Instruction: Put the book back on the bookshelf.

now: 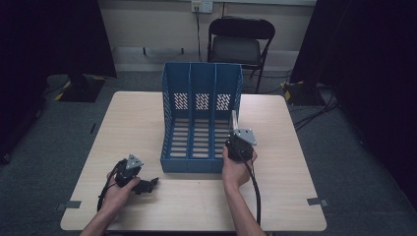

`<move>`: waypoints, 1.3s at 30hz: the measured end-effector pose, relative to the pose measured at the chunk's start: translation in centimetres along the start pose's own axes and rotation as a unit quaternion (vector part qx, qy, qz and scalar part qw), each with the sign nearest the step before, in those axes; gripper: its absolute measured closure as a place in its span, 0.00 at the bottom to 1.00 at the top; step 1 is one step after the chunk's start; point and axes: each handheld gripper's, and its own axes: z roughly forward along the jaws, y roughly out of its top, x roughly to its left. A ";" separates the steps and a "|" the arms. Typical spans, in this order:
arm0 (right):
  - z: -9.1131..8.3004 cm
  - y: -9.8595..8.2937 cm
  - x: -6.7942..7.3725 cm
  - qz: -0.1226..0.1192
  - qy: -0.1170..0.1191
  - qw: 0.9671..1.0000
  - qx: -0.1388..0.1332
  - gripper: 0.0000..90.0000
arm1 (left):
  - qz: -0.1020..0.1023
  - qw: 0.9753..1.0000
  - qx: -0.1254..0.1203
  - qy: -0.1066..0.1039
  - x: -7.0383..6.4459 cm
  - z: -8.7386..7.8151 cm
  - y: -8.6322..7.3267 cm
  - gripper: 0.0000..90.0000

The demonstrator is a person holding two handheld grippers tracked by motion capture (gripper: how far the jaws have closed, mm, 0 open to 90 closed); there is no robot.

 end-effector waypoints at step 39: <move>-0.5 0.2 -0.2 -0.016 0.063 0.998 -0.012 0.46 | 0.004 1.000 0.001 -0.001 -0.1 -0.1 -0.1 0.00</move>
